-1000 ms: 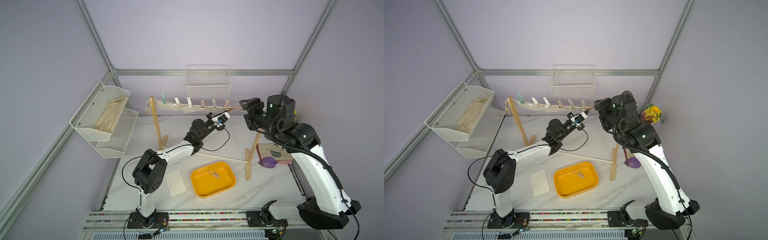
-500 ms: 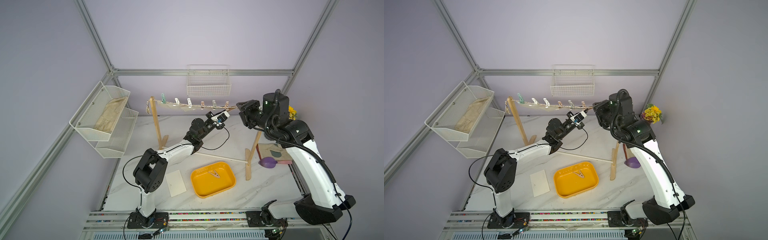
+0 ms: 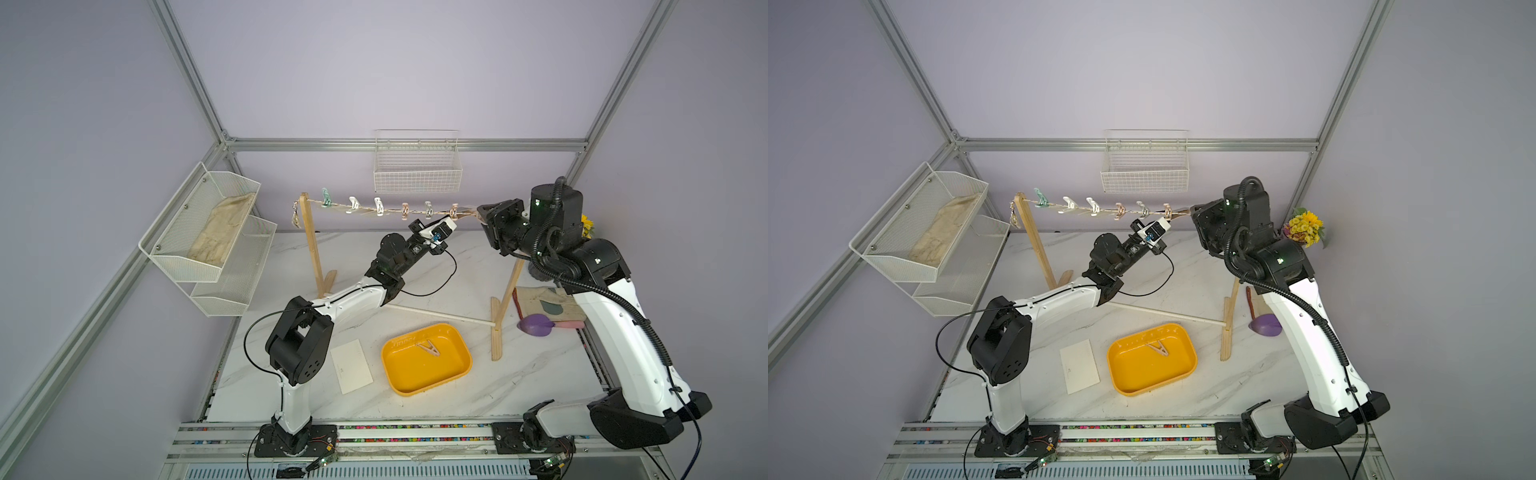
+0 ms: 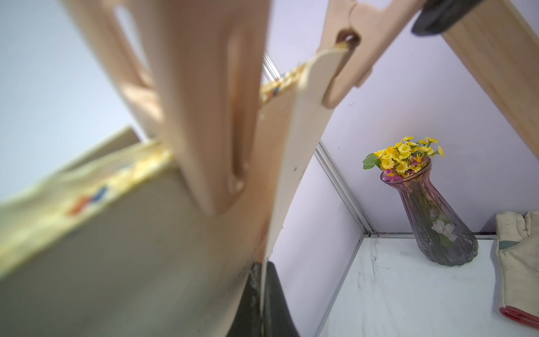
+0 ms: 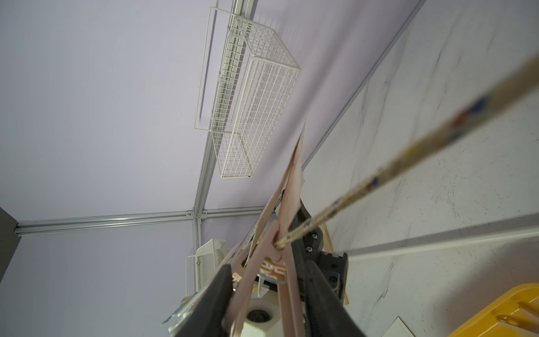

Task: Remove the postcards from the strings
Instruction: Remove the clamp from the clothesline.

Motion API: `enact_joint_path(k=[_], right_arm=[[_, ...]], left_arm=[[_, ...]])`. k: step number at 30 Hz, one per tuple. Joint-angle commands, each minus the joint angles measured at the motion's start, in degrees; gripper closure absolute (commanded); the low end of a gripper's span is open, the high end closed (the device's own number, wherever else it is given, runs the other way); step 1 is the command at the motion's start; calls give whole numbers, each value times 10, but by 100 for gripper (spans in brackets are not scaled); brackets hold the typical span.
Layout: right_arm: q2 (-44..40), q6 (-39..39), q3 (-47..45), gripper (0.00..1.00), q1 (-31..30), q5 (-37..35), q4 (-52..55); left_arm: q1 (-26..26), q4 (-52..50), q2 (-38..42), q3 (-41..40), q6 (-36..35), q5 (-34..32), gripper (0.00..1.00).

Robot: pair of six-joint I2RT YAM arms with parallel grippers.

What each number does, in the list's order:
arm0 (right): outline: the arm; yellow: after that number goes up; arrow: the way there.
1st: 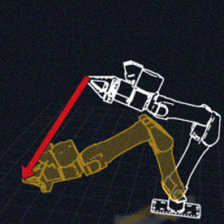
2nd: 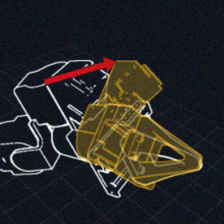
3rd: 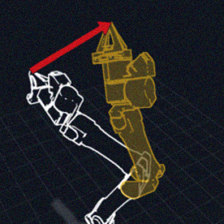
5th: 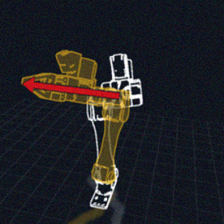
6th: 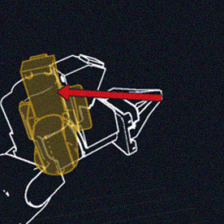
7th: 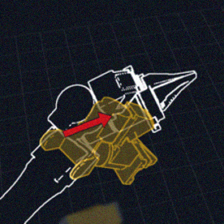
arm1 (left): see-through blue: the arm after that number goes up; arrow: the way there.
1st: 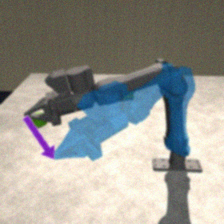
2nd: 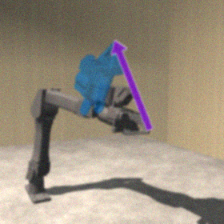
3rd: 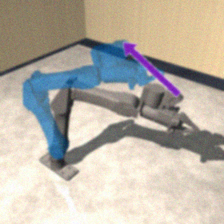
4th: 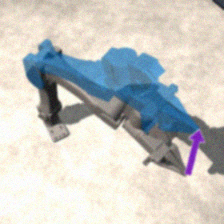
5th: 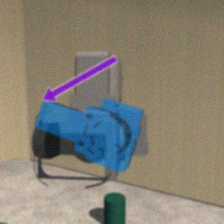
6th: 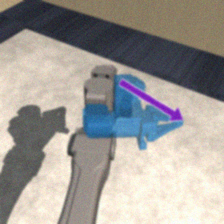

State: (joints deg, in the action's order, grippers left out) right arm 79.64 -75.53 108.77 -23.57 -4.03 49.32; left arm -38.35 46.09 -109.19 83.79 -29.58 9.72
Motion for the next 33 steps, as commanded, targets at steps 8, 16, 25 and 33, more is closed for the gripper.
enact_joint_path(k=[8, 16, 25, 33], right_arm=[[-8, -5, 7, 71, 10, 15, -9], [-8, 11, 18, 75, 14, 21, -11], [-37, 61, 22, 78, 14, 26, -5], [-57, 73, 14, 78, 13, 48, -2]], left_arm=[[5, 17, -2, 37, 12, -4, 100], [4, 22, 1, 23, 17, -1, 100], [-10, 31, 8, -15, 9, -6, 100], [-23, 38, 12, -43, 5, -24, 100]])
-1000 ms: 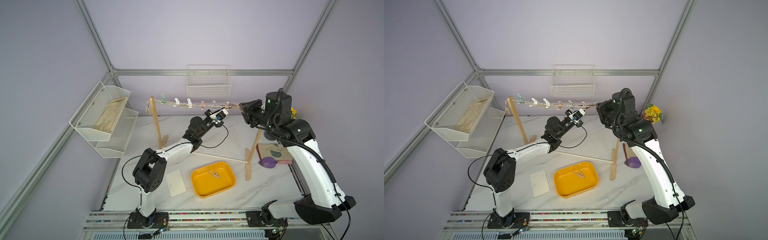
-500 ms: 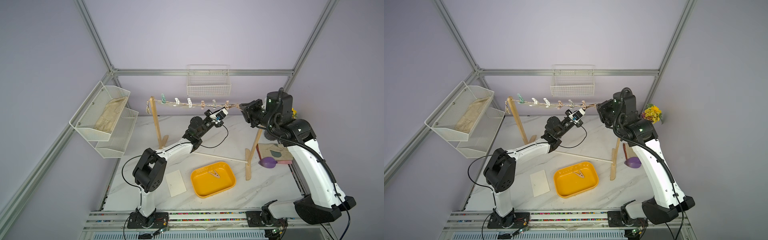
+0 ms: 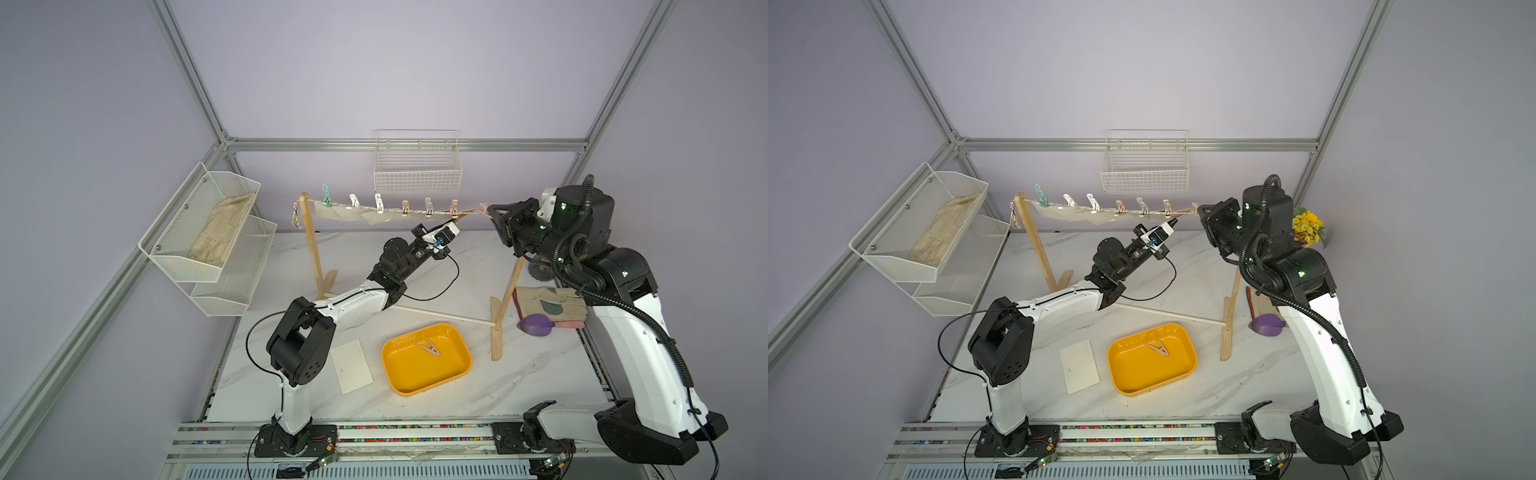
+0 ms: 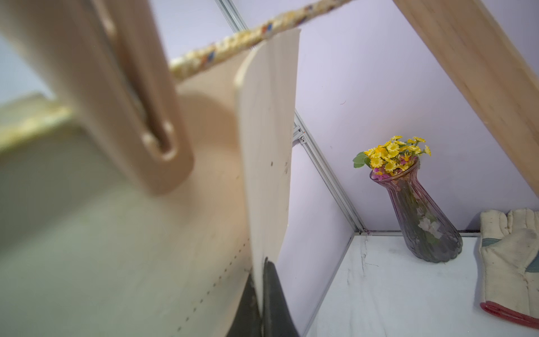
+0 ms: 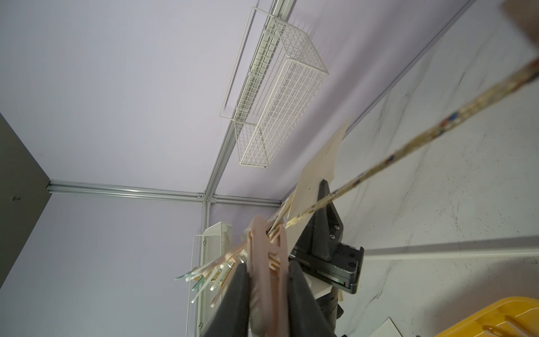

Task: Remove the postcards from the strings
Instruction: Remove the clamp from the clothesline, then place the clamp in the storage box.

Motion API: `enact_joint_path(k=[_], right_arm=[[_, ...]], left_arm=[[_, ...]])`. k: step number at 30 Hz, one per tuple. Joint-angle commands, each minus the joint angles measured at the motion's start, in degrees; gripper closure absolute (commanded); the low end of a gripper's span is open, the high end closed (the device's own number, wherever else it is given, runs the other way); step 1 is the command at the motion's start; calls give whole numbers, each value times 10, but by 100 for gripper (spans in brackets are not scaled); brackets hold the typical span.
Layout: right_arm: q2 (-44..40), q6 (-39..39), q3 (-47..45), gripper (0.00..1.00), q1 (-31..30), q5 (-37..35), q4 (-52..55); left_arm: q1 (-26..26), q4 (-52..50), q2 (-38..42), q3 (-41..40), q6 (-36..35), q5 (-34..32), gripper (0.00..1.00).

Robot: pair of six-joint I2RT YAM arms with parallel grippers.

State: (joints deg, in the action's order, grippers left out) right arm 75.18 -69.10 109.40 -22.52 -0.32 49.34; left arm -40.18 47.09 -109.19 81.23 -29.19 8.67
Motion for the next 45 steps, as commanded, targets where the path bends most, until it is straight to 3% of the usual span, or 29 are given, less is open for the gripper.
enact_joint_path(k=[1, 8, 14, 18, 23, 27, 32, 38, 45], right_arm=[[-15, 10, 6, 78, 3, 12, -3], [-40, 34, -13, 78, 3, 32, -6], [-69, 75, -71, 77, 3, 77, -48], [-90, 109, -114, 77, 3, 124, -83], [-128, 171, -194, 74, 3, 215, -140], [-162, 212, -260, 73, 4, 234, -150], [-202, 246, -355, 73, 3, 236, -165], [-206, 267, -459, 73, 3, 272, -182], [-202, 301, -559, 73, -2, 248, -169]], left_arm=[[-6, 29, 15, -23, 2, -16, 100], [-25, 39, 50, -83, 4, -47, 100], [-62, 47, 125, -186, -3, -122, 100], [-88, 17, 208, -259, 72, -181, 100], [-93, -174, 348, -281, 241, -184, 100], [-93, -350, 442, -285, 321, -200, 100], [-93, -580, 561, -286, 388, -279, 100], [-92, -743, 646, -264, 467, -292, 100], [-92, -903, 704, -267, 628, -307, 100]])
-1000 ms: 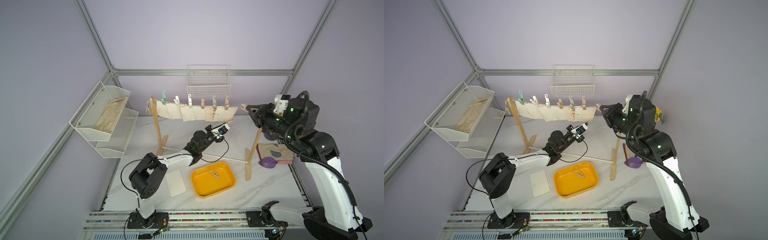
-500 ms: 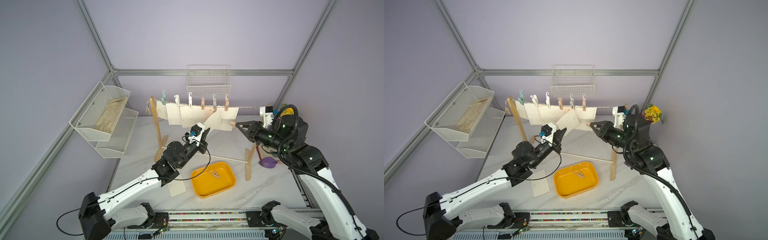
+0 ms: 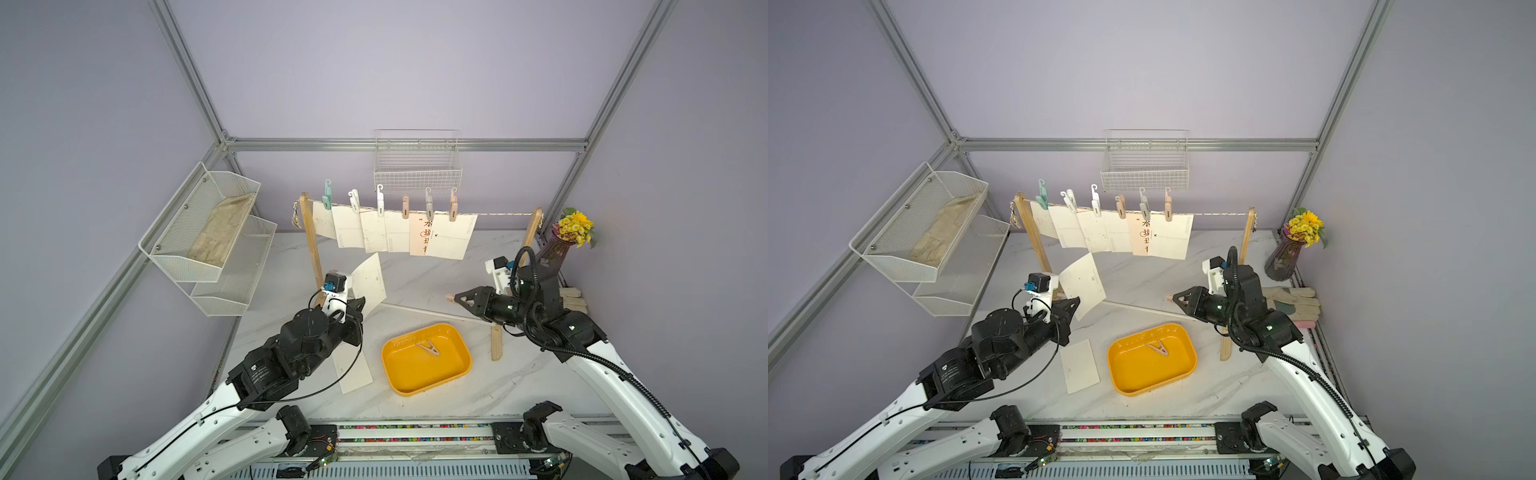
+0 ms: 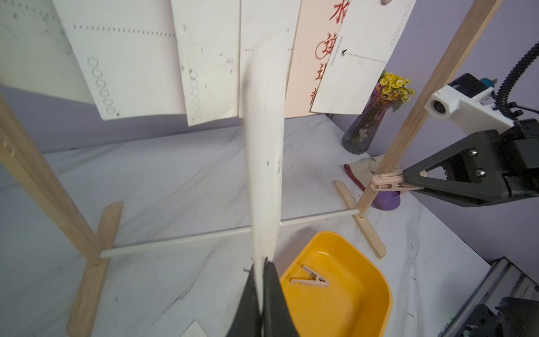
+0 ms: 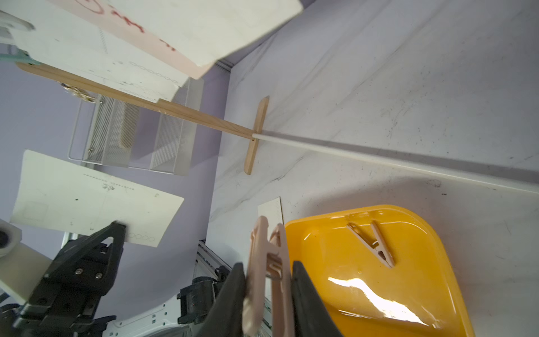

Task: Remove the postcards from the strings
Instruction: Place the clamp in the storage box, then place the postcard on the postcard.

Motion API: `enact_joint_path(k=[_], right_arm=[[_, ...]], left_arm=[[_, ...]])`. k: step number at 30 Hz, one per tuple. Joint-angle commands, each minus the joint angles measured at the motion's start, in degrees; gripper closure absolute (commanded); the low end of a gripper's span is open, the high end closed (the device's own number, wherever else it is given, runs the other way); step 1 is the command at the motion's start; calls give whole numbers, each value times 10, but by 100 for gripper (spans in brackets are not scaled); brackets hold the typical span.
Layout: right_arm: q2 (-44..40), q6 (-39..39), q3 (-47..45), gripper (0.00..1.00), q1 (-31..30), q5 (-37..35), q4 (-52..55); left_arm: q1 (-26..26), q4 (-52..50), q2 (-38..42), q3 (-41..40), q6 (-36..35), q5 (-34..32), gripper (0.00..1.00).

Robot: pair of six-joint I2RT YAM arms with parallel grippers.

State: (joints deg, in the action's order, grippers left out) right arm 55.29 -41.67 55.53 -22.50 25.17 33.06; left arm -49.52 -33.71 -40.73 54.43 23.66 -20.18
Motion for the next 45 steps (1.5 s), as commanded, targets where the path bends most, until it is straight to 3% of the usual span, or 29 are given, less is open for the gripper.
enact_joint_path(k=[1, 5, 12, 15, 17, 20, 28, 34, 39, 45], right_arm=[[-2, 28, -32, 73, -4, -13, -3], [5, 26, -79, 71, -14, -27, 13], [25, 1, -142, 70, -59, -53, 21], [43, -3, -152, 59, -85, -85, 30], [49, 2, -144, 40, -91, -110, 44], [48, 6, -130, 27, -91, -139, 45], [45, 22, -80, 17, -91, -188, -4], [63, 44, -77, 16, -91, -166, -103], [115, 63, -55, 16, -91, -156, -113], [144, 65, -50, 16, -91, -141, -140]], left_arm=[[1, -119, 27, -3, 122, -25, 100], [2, -192, 33, -9, 193, -43, 100], [1, -200, 21, -24, 217, -21, 100], [1, -199, 15, -27, 217, -25, 100], [1, -199, 14, -30, 221, -28, 100], [2, -200, 15, -36, 230, -29, 100], [6, -225, 23, -49, 288, -17, 100], [13, -316, 29, -58, 421, -6, 100], [17, -464, 38, -52, 605, -19, 100], [19, -515, 67, -65, 738, -17, 100]])
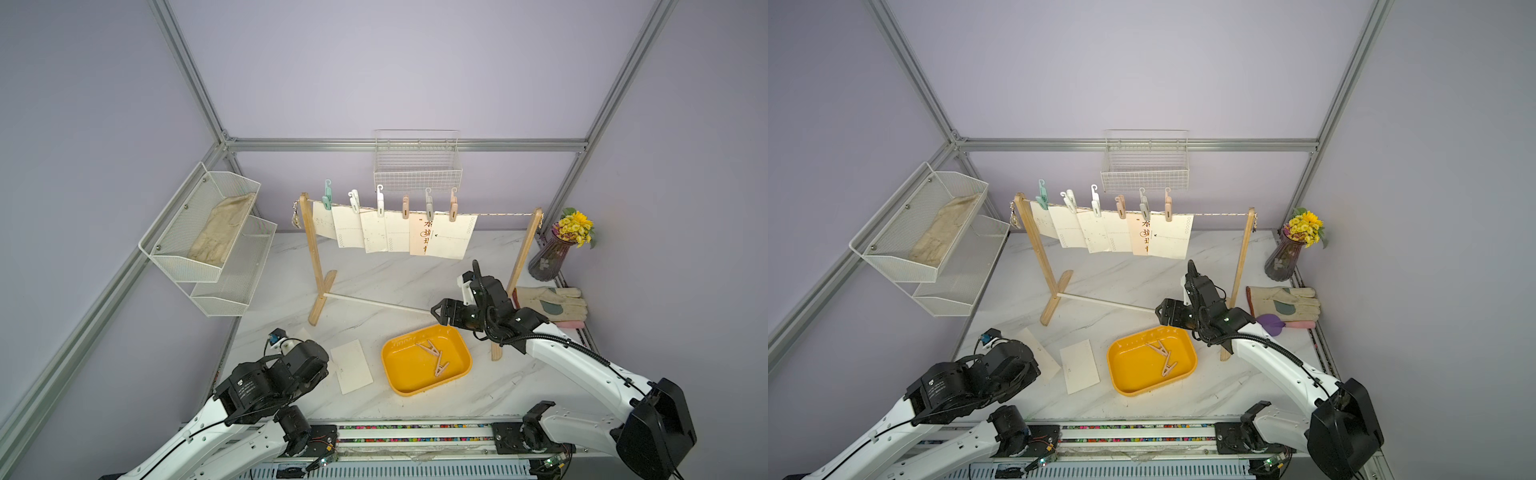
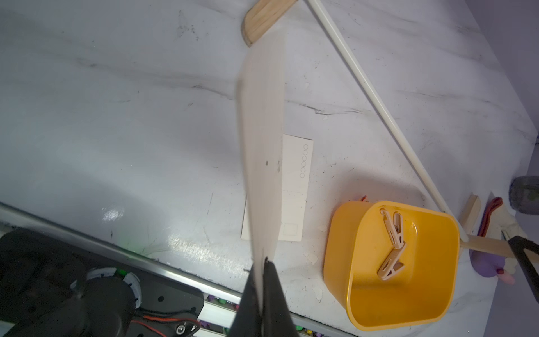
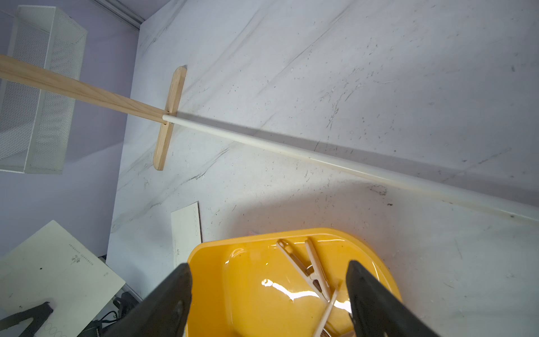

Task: Remove the postcards from the strings
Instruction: Place the postcard on the postcard.

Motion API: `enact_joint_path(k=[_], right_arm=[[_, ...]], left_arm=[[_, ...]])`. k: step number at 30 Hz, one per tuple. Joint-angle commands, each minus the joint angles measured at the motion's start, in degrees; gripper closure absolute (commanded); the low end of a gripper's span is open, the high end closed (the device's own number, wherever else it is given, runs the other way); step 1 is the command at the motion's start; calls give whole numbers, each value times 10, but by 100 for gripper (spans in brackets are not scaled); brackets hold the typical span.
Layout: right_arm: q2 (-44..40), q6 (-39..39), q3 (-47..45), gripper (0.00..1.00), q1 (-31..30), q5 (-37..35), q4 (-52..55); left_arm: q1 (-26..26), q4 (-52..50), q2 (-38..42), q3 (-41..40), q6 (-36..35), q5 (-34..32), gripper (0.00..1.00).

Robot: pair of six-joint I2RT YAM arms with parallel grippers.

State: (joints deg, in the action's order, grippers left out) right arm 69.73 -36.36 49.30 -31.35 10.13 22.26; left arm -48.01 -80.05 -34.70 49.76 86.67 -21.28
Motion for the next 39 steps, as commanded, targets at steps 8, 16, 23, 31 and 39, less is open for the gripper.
enact_joint_path(k=[8, 16, 23, 31, 39], right_arm=[[-9, 16, 6, 15, -2, 8, -42], [-23, 17, -6, 15, -2, 8, -46], [-30, 16, -11, 15, -2, 7, -54], [-32, 16, -10, 14, -2, 5, -53], [-36, 18, -8, 8, -2, -8, -52]], left_arm=[[11, -12, -8, -44, 158, 42, 100], [25, 95, 9, -118, 231, 105, 100], [24, 155, 40, -162, 283, 110, 100], [25, 220, 2, -178, 297, 119, 98], [26, 210, 12, -179, 299, 107, 55]])
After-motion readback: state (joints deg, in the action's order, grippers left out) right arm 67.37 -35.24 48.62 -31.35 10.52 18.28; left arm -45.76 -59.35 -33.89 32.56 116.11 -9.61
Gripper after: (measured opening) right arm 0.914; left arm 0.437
